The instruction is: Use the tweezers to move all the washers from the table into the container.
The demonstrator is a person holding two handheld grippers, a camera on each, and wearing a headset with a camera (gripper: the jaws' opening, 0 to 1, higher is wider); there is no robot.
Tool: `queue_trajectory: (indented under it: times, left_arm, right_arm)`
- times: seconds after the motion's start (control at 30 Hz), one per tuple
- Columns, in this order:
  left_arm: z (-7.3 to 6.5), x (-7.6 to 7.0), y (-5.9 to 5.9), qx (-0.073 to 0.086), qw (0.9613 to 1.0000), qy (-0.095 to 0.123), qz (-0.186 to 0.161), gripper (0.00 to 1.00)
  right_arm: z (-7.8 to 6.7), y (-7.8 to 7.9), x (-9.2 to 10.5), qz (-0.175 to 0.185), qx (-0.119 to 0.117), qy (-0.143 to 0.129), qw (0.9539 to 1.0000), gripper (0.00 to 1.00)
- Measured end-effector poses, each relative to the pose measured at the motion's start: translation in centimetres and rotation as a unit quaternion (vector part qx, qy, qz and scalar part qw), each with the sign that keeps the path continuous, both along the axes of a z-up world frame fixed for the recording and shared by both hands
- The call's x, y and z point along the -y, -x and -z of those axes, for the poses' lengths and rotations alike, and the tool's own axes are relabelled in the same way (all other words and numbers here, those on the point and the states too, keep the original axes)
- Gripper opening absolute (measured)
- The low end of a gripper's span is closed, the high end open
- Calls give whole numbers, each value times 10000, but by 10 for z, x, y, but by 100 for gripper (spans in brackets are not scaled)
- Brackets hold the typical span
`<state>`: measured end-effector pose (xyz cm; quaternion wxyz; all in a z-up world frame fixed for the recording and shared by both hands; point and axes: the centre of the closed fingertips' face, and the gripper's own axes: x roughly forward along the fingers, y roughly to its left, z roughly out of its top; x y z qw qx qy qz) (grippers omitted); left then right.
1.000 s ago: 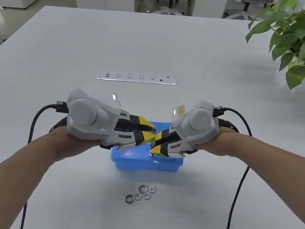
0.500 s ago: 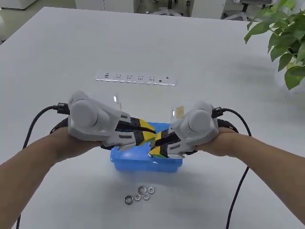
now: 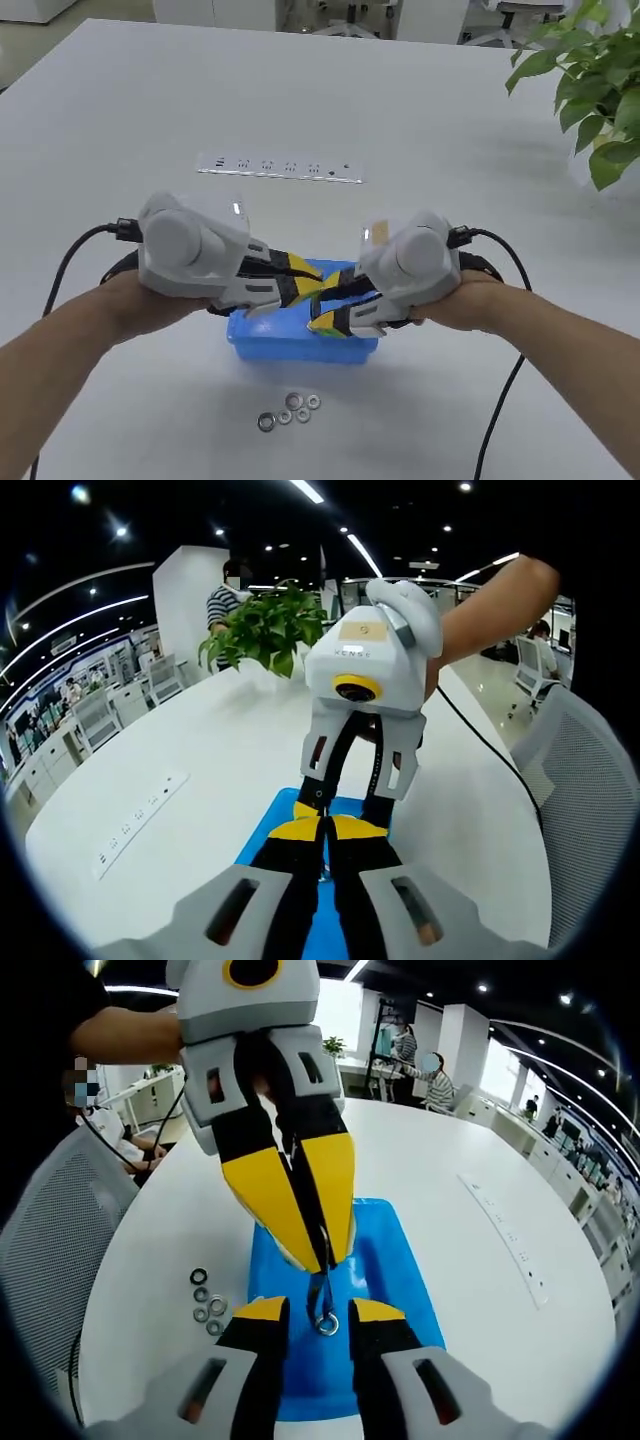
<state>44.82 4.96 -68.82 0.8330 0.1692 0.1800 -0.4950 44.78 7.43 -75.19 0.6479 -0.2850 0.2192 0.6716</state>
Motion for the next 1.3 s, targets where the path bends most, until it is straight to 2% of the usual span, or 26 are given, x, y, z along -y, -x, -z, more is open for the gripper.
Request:
queue_trajectory:
  times: [0.37,0.8,0.93,1.3]
  left_arm:
    - [-6,-3,4,7,10000,5,-50,5]
    - [-24,-5,7,33,9998,136,-173,5]
    - [-30,-5,10,-7,9996,204,-186,5]
    - [-38,-8,19,-21,9997,112,-213,5]
  right_arm:
    - [-14,1,8,236,59,-75,9997,36]
    - [-31,6,30,654,122,-169,9976,54]
    - [-36,10,36,748,141,-211,9969,58]
    - [-49,23,51,1051,166,-436,9934,71]
